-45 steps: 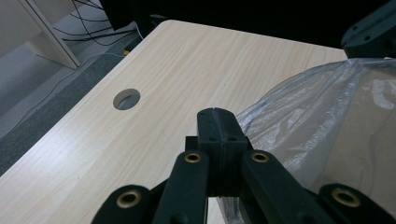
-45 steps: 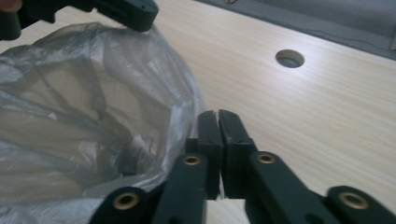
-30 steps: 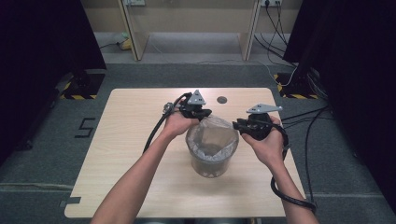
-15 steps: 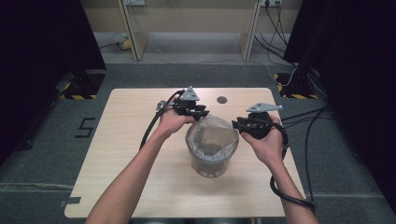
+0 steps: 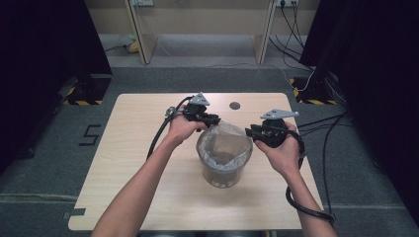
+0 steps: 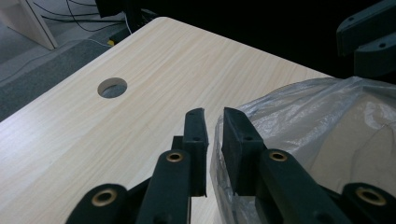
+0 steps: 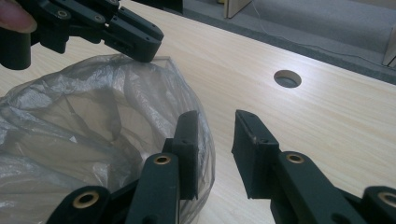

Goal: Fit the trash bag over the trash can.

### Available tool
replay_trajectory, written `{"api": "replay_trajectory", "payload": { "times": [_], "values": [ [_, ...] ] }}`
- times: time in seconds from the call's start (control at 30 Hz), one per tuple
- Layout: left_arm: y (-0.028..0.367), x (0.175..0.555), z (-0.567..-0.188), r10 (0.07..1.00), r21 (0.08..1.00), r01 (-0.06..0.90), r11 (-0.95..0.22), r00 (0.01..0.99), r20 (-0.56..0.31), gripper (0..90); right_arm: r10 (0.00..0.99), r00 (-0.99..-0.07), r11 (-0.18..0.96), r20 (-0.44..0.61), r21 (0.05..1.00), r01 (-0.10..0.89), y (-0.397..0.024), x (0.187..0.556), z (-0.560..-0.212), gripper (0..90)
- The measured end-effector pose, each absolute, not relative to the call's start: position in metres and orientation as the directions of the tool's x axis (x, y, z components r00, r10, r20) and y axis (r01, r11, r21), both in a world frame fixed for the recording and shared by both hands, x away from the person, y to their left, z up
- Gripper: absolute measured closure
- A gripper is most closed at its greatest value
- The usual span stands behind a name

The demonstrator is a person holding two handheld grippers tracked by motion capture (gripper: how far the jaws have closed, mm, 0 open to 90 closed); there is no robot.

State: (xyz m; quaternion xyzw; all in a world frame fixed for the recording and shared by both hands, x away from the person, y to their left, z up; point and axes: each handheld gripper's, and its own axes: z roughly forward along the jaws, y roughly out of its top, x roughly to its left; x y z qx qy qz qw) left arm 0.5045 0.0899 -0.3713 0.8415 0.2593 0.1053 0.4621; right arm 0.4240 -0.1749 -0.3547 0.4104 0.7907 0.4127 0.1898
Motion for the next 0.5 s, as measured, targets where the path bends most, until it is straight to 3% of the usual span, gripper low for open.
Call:
{"api": "replay_trajectory", "payload": {
  "times": [0.3, 0.5],
  "values": [
    [0.0851, 0.5058, -0.3723, 0.544, 0.839, 0.345, -0.421, 0.836, -0.071, 75.8, 0.807, -0.589, 0.322, 0.035, 0.810, 0.489, -0.1766, 0.4238, -0.3537, 70.6],
    [0.0827, 0.5072, -0.3734, 0.543, 0.835, 0.351, -0.424, 0.836, -0.076, 81.7, 0.806, -0.591, 0.325, 0.034, 0.809, 0.490, -0.1761, 0.4236, -0.3544, 70.5]
  ]
}}
